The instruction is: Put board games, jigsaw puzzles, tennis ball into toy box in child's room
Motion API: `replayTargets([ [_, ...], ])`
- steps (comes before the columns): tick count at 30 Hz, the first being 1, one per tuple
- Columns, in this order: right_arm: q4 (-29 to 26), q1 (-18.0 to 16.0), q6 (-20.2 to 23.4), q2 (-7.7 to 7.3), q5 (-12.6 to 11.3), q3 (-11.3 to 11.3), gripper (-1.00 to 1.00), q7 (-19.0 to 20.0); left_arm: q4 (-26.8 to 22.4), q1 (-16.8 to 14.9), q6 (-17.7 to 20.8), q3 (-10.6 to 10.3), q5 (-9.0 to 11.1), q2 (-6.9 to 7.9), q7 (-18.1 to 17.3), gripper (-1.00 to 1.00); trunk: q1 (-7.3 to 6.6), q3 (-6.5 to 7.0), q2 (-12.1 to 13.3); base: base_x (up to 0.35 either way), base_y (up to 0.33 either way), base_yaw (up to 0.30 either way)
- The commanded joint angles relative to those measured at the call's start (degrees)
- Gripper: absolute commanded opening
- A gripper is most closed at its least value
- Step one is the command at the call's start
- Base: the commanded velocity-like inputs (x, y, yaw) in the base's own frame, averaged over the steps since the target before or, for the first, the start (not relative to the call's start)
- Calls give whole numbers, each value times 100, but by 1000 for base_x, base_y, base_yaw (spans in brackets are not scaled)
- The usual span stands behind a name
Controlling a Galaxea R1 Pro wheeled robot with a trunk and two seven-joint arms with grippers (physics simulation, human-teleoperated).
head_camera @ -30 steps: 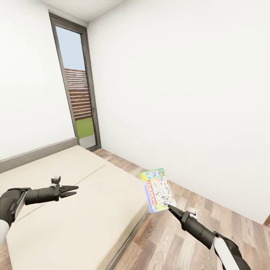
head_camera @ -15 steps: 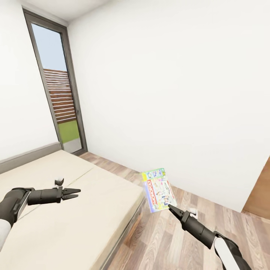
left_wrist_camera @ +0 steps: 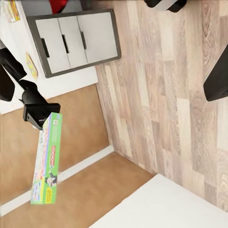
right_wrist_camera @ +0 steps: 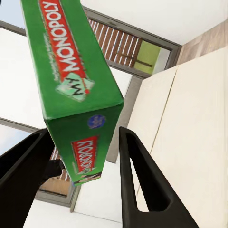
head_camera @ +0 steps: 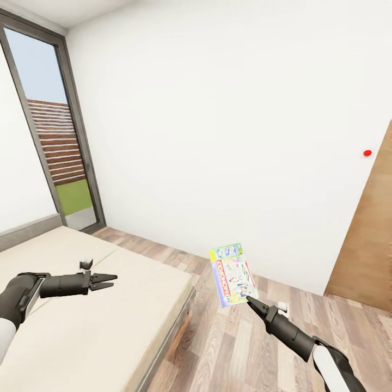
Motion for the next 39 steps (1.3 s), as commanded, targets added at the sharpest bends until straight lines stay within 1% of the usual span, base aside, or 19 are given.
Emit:
replayTargets([
  [1, 0, -4, 45, 1, -43, -6, -100, 5, -5, 0, 60, 23, -60, -3, -45, 100, 2, 0, -4, 0, 0, -147],
  [5, -13, -4, 45, 1, -41, -56, -100, -1, -5, 0, 57, 13, -60, -2, -45, 100, 2, 3, -4, 0, 0, -73],
  [9, -15, -4, 48, 1, -52, -87, -100, -2, -5, 0, 57, 18, -60, -3, -45, 100, 2, -4, -4, 0, 0, -196],
  [16, -5, -4, 47, 1, -189, -93, -100, -2, -5, 0, 58, 12, -60, -3, -45, 100, 2, -23, -4, 0, 0, -254],
  [39, 19, -4, 54, 1, -194, -94, -100, -2, -5, 0, 53, 14, -54, -3, -45, 100, 2, -86, -4, 0, 0, -262],
])
